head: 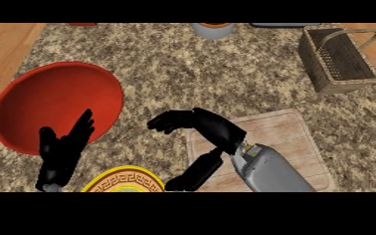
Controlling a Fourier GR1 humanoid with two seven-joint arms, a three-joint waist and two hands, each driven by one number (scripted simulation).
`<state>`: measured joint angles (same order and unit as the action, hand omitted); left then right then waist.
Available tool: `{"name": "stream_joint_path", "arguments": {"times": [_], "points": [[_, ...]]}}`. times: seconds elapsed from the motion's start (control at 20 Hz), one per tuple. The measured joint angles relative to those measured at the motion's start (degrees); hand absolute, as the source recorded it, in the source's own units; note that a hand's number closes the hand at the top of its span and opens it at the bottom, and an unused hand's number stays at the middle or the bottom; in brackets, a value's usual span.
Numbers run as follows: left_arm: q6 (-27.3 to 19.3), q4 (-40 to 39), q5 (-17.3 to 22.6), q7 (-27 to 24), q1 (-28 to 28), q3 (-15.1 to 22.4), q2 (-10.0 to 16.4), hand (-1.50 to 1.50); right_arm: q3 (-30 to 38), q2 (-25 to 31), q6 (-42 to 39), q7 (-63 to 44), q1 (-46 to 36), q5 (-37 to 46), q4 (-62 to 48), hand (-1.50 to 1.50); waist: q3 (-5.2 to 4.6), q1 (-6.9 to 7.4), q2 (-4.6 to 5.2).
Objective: Pick the pear from the cutting board and place it in the basket
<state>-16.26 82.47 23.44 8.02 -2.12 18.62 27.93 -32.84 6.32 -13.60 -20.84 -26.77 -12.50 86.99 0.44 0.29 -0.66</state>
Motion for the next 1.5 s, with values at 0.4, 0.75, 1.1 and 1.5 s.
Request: {"name": "stream_joint_path", "arguments": {"times": [0.4,0.75,1.1,1.5], "points": [[0.2,1.0,-0.6,0.2,-0.6,0.2,-0.1,0.0,3.2,13.9,-10.9,-10.5,-19.4,7.3,-0.9,-1.5,-0.06,0.51,0.12],[1.1,0.9,-0.5,0.5,-0.3,-0.3,-0.2,0.0,7.7,22.4,-30.5,-13.9,-33.8,-0.2,-9.9,-1.5,-0.04,1.19,0.55],[1.2,0.2,-1.2,0.5,-0.2,-0.4,-0.9,0.0,6.6,28.3,-46.3,-13.9,-41.8,-7.7,-19.3,-1.5,0.07,0.97,0.6],[2.1,-0.1,-1.1,0.3,-1.1,-2.1,-0.9,0.0,4.6,28.9,-51.8,-14.2,-44.5,-9.4,-23.6,-1.5,0.2,0.45,0.32]]}}
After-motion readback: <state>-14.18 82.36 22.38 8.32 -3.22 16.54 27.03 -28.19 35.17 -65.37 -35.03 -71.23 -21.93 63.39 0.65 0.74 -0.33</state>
